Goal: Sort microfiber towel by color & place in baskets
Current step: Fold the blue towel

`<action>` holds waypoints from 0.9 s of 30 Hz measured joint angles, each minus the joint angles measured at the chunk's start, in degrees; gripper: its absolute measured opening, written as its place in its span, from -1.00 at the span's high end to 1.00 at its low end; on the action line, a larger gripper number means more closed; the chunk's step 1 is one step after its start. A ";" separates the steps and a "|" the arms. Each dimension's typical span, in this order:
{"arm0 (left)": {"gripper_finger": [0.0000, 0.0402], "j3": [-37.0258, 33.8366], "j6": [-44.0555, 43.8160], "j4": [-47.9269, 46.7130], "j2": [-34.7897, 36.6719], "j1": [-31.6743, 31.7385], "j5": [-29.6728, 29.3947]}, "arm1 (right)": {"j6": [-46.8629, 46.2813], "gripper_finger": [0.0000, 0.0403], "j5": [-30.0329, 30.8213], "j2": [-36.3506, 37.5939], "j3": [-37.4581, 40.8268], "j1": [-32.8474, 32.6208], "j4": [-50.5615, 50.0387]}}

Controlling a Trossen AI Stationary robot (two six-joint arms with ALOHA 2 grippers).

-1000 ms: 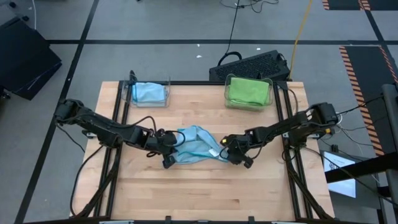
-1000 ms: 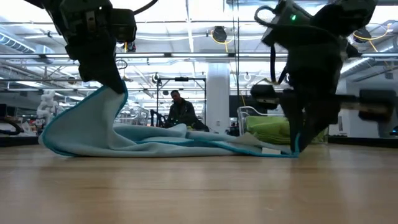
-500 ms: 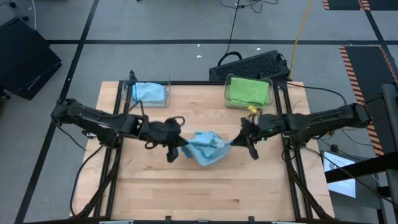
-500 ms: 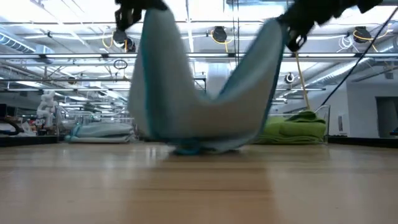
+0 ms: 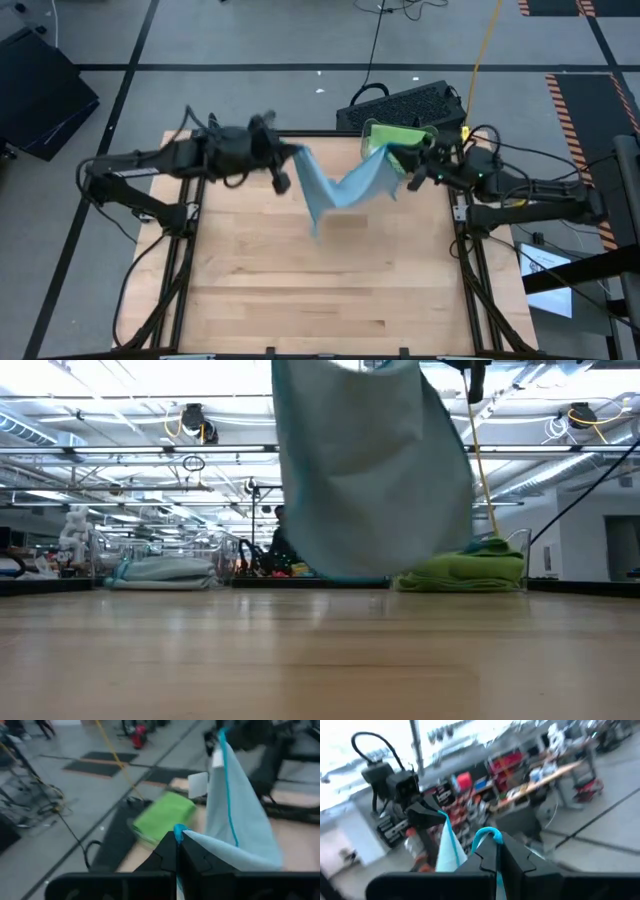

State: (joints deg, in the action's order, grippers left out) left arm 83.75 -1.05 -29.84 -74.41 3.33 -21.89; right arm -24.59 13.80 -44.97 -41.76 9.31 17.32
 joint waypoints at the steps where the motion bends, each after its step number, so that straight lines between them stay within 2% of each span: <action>1: 0.97 0.74 0.73 0.10 0.02 1.39 0.64 | 0.03 0.99 -0.06 0.00 0.00 1.14 0.81; 5: 0.94 1.42 2.05 -1.09 0.31 5.46 5.47 | -1.45 0.99 -1.72 0.00 0.00 4.83 0.03; 12: 0.95 0.21 -1.50 -19.08 0.83 6.85 15.13 | -10.61 0.99 -17.27 0.42 0.00 6.06 -12.32; 15: 0.97 -1.28 -4.32 -24.88 0.81 4.89 19.12 | -14.02 0.99 -24.58 0.37 0.00 4.80 -19.06; 19: 0.96 -6.26 -8.26 -26.57 1.31 1.09 22.78 | -16.86 0.99 -32.45 0.26 0.00 2.50 -29.03; 23: 0.97 -12.11 -12.88 -26.50 1.40 -4.22 25.27 | -20.57 0.99 -37.31 0.28 0.00 0.17 -36.56; 27: 0.97 -17.98 -18.31 -23.34 1.40 -9.62 26.23 | -24.68 0.99 -39.02 0.26 0.02 -2.17 -41.24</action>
State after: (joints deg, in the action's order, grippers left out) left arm 65.77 -19.36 -53.18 -73.01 -6.29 4.34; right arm -49.26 -25.22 -44.71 -41.74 7.14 -23.93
